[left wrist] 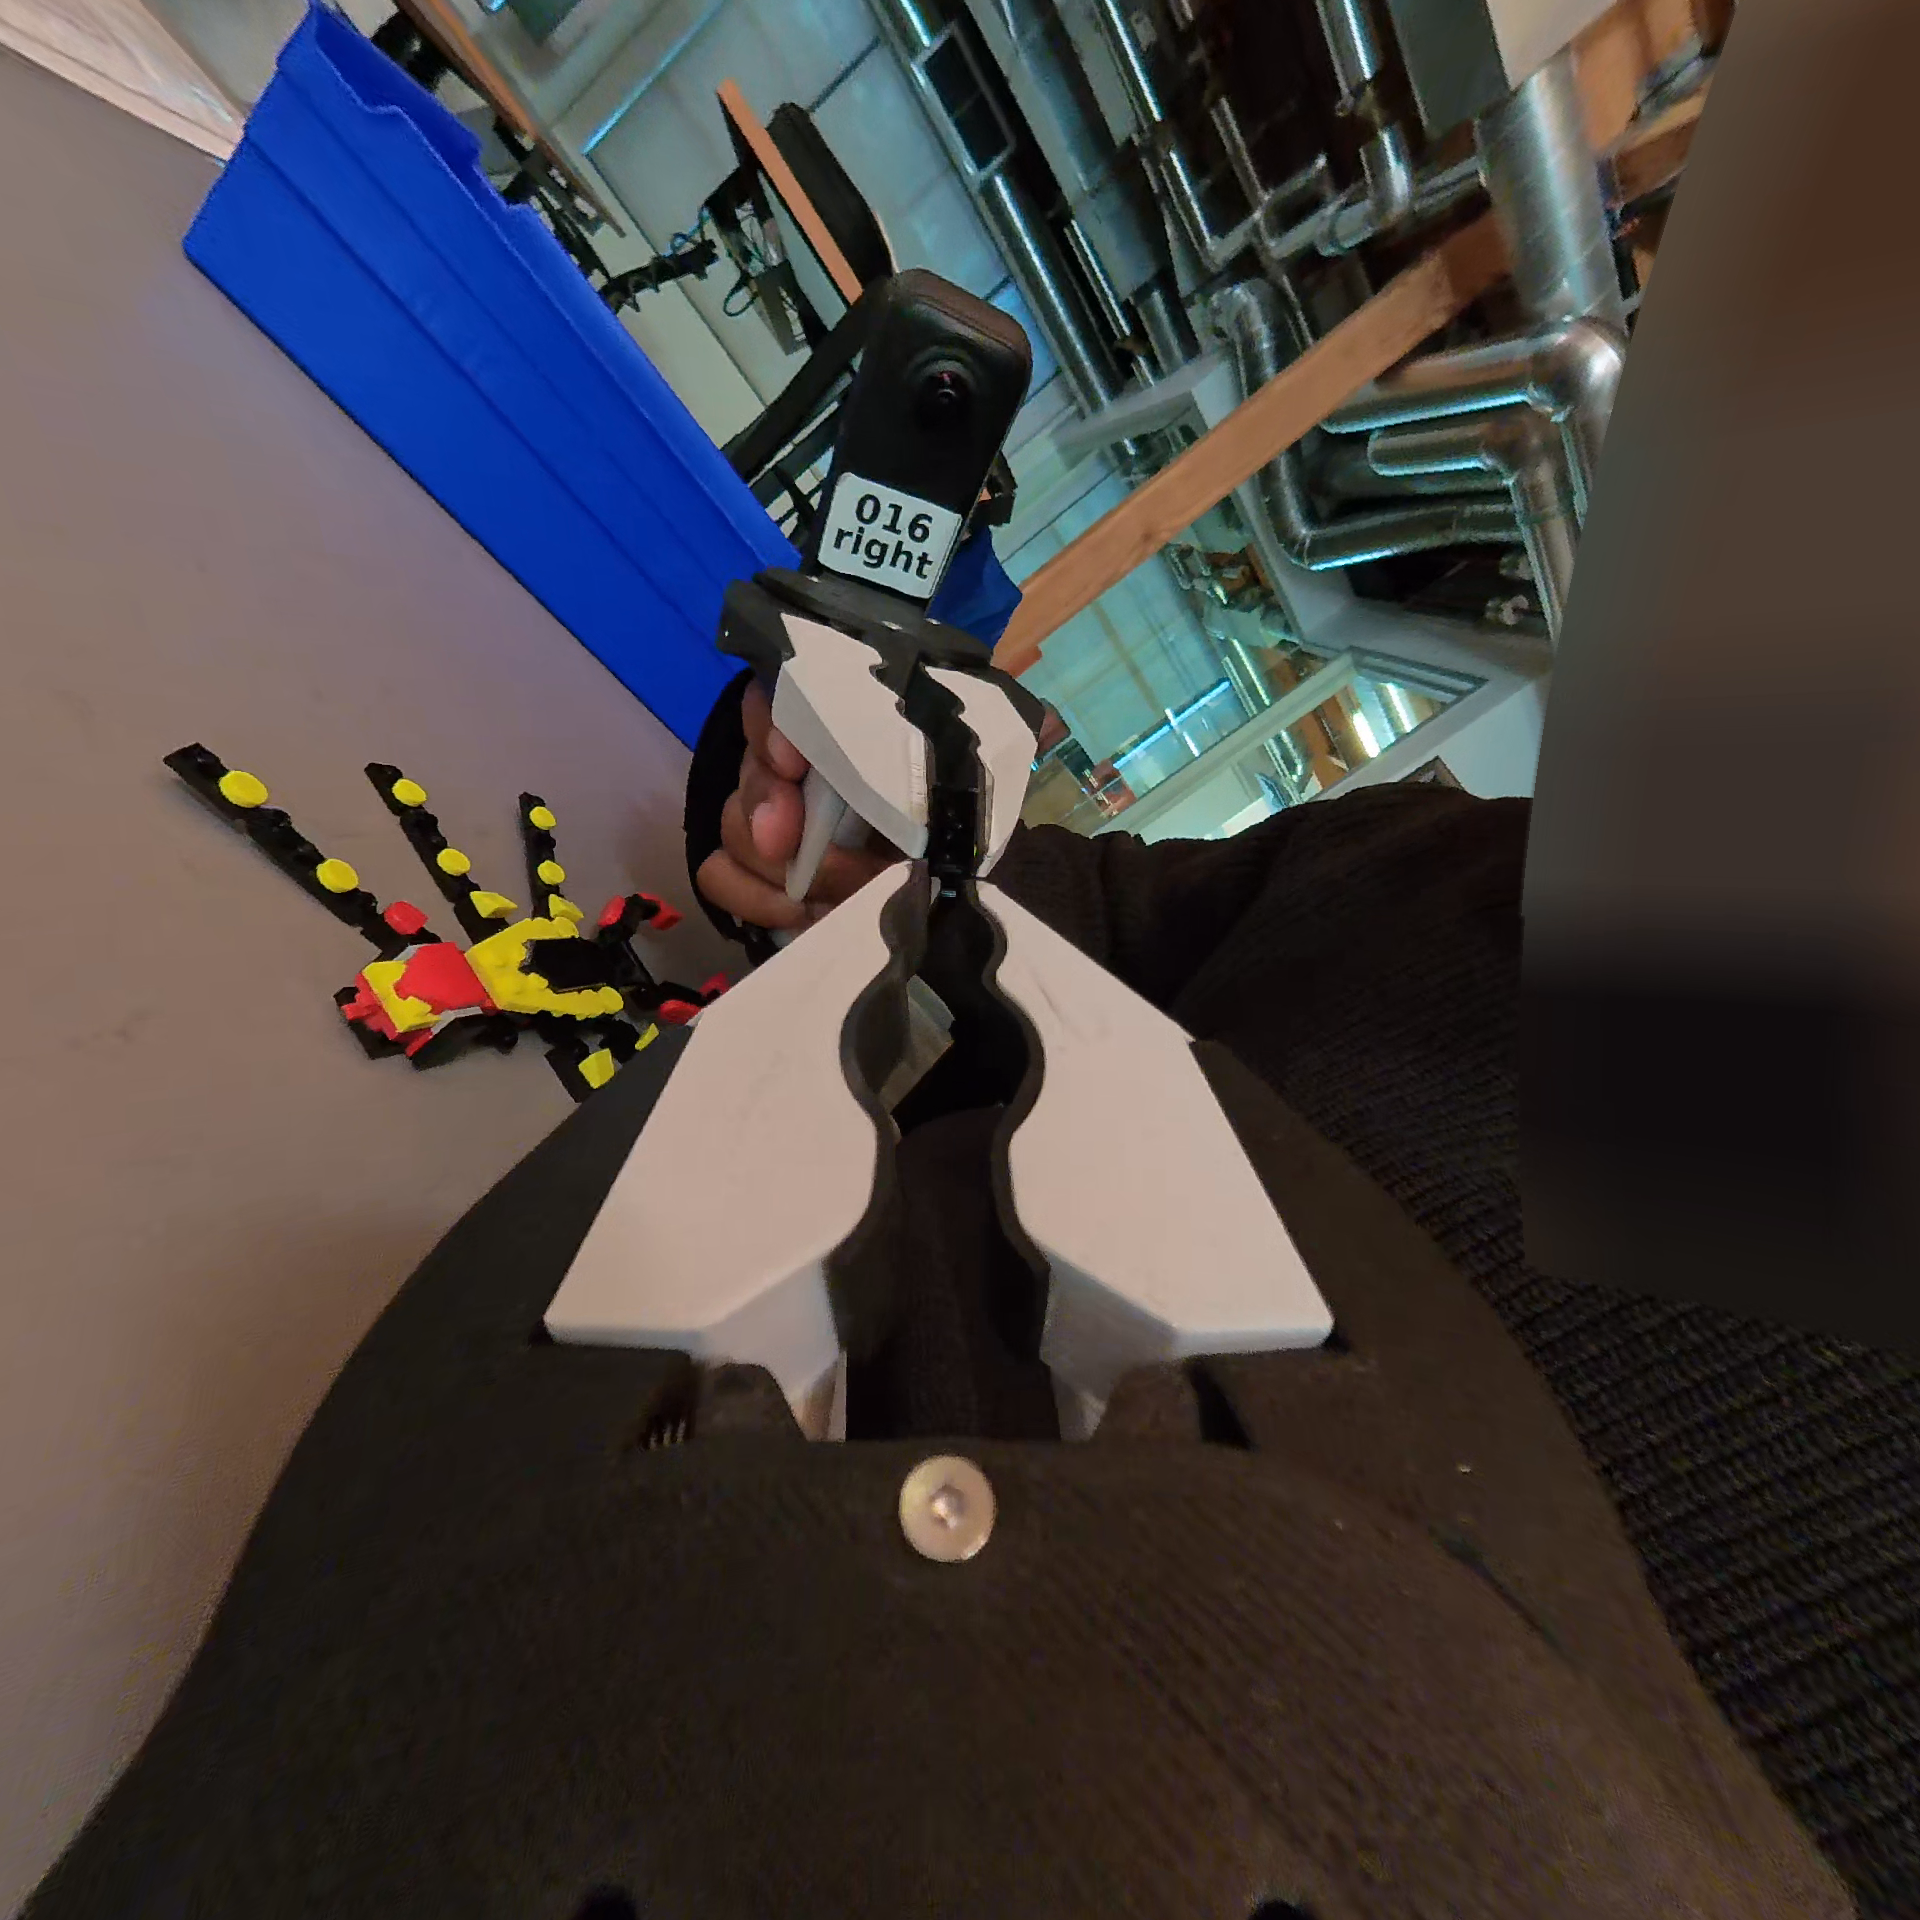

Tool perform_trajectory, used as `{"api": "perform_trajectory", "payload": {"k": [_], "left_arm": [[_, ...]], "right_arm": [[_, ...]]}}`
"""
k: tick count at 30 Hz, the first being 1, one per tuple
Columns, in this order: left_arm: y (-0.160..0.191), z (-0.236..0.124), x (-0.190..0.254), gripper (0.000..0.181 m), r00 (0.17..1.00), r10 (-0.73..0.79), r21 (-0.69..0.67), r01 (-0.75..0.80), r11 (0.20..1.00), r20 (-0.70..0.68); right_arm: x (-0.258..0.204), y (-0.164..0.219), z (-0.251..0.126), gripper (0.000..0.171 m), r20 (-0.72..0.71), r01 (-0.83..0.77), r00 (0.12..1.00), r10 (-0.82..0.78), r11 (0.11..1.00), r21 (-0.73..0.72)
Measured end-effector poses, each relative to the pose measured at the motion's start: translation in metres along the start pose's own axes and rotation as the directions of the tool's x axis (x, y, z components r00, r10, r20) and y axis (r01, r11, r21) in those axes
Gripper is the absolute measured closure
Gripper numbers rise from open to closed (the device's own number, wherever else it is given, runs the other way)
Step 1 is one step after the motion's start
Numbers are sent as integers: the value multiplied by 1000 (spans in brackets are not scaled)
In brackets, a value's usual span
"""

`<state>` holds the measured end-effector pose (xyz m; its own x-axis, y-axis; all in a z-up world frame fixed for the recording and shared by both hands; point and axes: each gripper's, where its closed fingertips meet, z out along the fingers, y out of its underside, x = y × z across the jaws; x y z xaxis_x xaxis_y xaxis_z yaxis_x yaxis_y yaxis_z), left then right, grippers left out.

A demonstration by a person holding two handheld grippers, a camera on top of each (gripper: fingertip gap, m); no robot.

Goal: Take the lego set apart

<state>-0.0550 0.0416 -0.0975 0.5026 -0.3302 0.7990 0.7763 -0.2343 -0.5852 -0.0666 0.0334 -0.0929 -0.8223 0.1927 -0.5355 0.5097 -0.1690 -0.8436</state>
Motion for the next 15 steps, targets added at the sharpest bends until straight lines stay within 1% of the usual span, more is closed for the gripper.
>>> {"api": "perform_trajectory", "payload": {"k": [5, 8, 12, 15], "left_arm": [[0, -1, -2, 180, 999, 32, -14, -32, 999, 33], [0, -2, -3, 180, 998, 45, -19, -44, 999, 50], [0, -3, -6, 180, 996, 45, -14, -44, 999, 77], [2, -1, -6, 180, 996, 44, -29, -42, 999, 77]], "right_arm": [[0, 1, 0, 165, -12, 19, 1000, -19, 1000, -10], [4, -3, -3, 159, -29, 16, 999, -16, 1000, 9], [5, 0, -2, 156, -48, 35, 998, -36, 999, -18], [6, 1, -1, 159, -67, 50, 996, -52, 998, -32]]}}
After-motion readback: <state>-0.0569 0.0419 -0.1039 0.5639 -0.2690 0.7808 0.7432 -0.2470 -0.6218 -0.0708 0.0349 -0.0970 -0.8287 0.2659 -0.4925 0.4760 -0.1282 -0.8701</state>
